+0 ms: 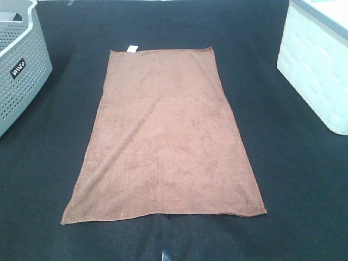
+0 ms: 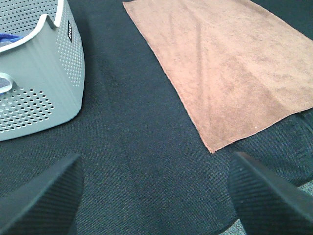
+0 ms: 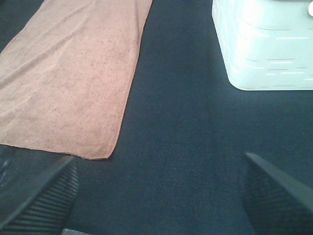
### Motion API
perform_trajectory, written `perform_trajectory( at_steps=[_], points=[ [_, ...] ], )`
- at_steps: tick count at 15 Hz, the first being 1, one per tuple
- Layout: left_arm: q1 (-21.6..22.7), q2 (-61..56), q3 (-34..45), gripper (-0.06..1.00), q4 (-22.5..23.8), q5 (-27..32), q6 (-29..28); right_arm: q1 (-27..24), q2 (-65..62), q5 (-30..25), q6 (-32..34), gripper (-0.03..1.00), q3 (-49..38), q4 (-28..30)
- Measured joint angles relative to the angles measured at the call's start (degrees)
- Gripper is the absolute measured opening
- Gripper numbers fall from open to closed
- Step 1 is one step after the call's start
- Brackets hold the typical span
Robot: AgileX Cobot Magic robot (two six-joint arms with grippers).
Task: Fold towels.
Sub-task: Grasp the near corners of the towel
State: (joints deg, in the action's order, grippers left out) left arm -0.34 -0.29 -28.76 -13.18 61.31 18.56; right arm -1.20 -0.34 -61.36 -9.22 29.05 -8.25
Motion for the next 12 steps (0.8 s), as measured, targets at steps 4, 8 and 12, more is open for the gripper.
perform_trajectory(
  at_steps=[4,8,12],
  points=[
    [0.00,0.00,0.00,0.77,0.00,0.00,0.00,0.00,0.00,0.00,0.00,0.83,0.00,0.00],
    [0.00,0.00,0.00,0.77,0.00,0.00,0.00,0.00,0.00,0.00,0.00,0.83,0.00,0.00],
    [0.00,0.00,0.00,0.77,0.00,0.00,0.00,0.00,0.00,0.00,0.00,0.83,0.00,0.00]
  ],
)
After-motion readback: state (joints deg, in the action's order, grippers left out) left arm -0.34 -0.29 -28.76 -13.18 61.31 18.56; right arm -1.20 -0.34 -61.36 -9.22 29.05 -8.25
